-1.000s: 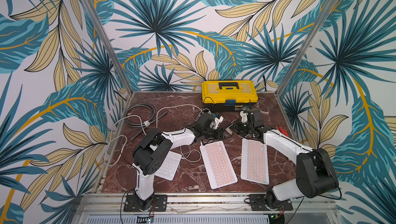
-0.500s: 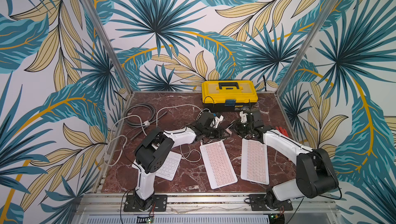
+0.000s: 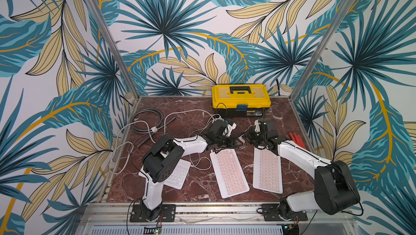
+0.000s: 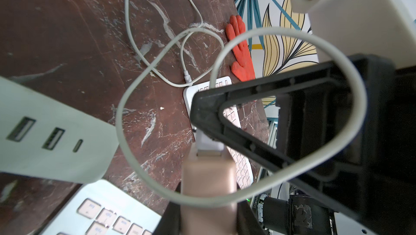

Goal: Unplug the wireless keyboard
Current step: Remove the power cord from the plug.

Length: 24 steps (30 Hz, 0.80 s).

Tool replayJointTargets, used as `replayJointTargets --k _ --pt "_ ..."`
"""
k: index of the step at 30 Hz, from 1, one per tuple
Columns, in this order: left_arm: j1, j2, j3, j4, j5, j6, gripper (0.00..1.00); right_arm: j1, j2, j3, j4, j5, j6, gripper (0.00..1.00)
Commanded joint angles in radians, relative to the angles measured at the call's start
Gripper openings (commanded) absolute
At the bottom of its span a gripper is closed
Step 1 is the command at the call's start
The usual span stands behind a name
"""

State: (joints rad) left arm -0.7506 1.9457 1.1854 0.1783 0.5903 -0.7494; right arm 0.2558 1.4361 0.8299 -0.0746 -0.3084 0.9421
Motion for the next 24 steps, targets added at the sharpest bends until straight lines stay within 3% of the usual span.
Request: replayJointTargets --k 1,7,12,24 --pt "-0.008 -0.066 -0.044 -0.006 0.067 0.083 0.00 -0.094 0.050 0.057 -0.051 0.063 -0.063 0.00" --pt "-0.013 -0.088 -0.071 -0.005 0.076 0.079 0.00 -0.131 0.056 0.073 -0.059 0.124 -0.101 0.00" --pt "-0.009 -0.079 -0.055 -0.004 0.042 0.038 0.00 -0.132 0.064 0.089 -0.066 0.101 -0.131 0.00" --pt "0.049 0.062 0.155 -0.010 -0.084 -0.131 0.00 -0.141 0.129 0.199 -0.278 0.178 -0.529 0.00"
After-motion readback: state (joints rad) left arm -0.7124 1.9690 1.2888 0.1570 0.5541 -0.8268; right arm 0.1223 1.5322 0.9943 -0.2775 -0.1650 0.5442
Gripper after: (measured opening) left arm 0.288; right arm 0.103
